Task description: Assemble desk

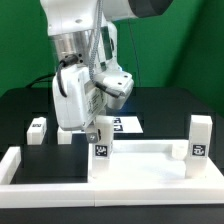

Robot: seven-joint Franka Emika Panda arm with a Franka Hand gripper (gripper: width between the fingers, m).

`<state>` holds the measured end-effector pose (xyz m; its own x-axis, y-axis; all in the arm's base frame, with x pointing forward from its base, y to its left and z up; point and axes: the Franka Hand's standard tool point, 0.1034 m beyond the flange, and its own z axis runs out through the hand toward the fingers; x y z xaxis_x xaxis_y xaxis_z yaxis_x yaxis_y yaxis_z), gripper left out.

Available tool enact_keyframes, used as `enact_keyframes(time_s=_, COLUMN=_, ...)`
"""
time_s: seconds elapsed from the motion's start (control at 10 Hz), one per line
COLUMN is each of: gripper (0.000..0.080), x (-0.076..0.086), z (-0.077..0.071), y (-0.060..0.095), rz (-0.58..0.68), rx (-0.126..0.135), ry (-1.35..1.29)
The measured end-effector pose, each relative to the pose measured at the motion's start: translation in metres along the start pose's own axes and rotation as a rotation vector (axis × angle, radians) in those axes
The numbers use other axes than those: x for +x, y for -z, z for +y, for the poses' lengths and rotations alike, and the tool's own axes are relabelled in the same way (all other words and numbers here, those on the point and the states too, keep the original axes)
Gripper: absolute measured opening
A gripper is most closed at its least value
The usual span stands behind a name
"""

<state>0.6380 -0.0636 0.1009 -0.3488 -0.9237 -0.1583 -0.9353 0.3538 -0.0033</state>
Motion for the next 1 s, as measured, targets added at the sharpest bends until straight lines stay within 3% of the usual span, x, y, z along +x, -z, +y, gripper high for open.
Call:
enact_keyframes(time_s=0.1, gripper=0.0294, x=0.0, z=0.0, y=0.0, rz=0.0, rx=0.0, ry=-0.03)
enact_keyframes(time_s=0.3, gripper=0.0534, x=0.0, z=0.001, y=-0.001, rz=-0.002, rx=0.0, ry=-0.034)
enact_keyframes(time_s=0.4, gripper=0.0534, x=0.0, z=0.001, y=-0.001, rz=-0.002, rx=0.0, ry=-0.033)
enact_keyframes(time_s=0.5, gripper=0.0629, x=-0.005, z=0.0, y=0.003, rz=-0.006, rx=0.0, ry=-0.02)
enact_keyframes(time_s=0.7, gripper=0.0643, x=-0.027, z=0.003, y=0.02, rz=-0.026, rx=0.016, ry=0.007)
enact_keyframes(time_s=0.9, gripper=0.0648, x=-0.062, z=0.006, y=0.039, rz=-0.05, rx=0.03, ry=0.03)
enact_keyframes(time_s=1.0, gripper=0.0648, x=-0.056, z=0.006, y=0.035, rz=-0.046, rx=0.03, ry=0.033)
